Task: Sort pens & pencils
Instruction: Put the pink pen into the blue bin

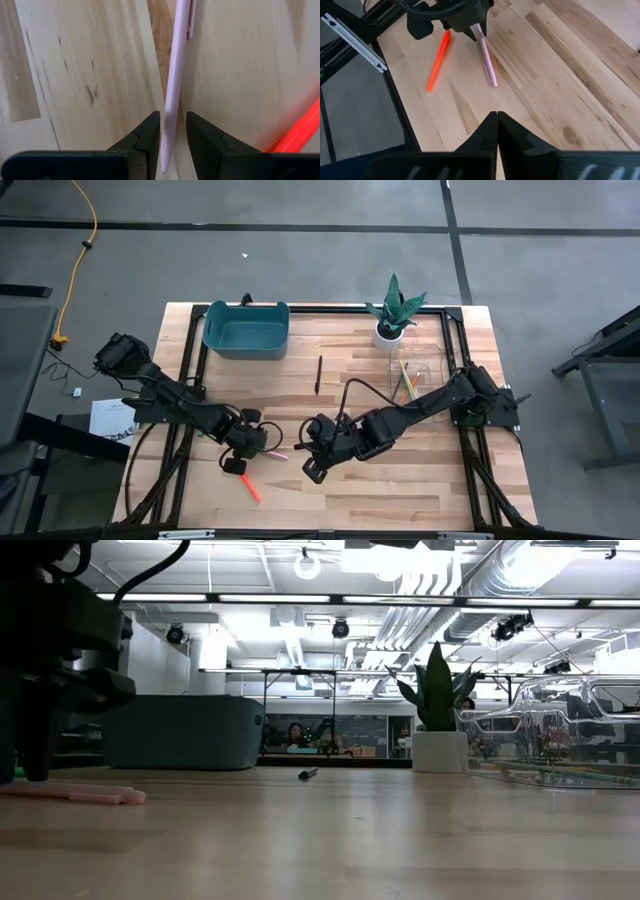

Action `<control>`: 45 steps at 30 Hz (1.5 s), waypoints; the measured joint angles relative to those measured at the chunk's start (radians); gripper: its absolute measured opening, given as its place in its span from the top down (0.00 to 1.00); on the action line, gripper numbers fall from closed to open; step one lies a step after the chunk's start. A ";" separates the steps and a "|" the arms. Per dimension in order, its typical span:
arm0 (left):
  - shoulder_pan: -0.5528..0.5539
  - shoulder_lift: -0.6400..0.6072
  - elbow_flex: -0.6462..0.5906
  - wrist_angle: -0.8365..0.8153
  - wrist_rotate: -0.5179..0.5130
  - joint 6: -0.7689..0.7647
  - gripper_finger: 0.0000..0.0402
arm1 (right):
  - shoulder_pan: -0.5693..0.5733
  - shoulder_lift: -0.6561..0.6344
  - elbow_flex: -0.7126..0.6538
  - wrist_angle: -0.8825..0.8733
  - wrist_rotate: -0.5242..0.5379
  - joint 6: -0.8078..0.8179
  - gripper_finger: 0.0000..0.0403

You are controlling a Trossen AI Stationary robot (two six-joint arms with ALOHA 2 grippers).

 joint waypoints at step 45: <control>0.000 0.048 0.040 -0.044 0.022 0.029 0.96 | 0.000 0.000 0.000 0.015 0.014 -0.009 1.00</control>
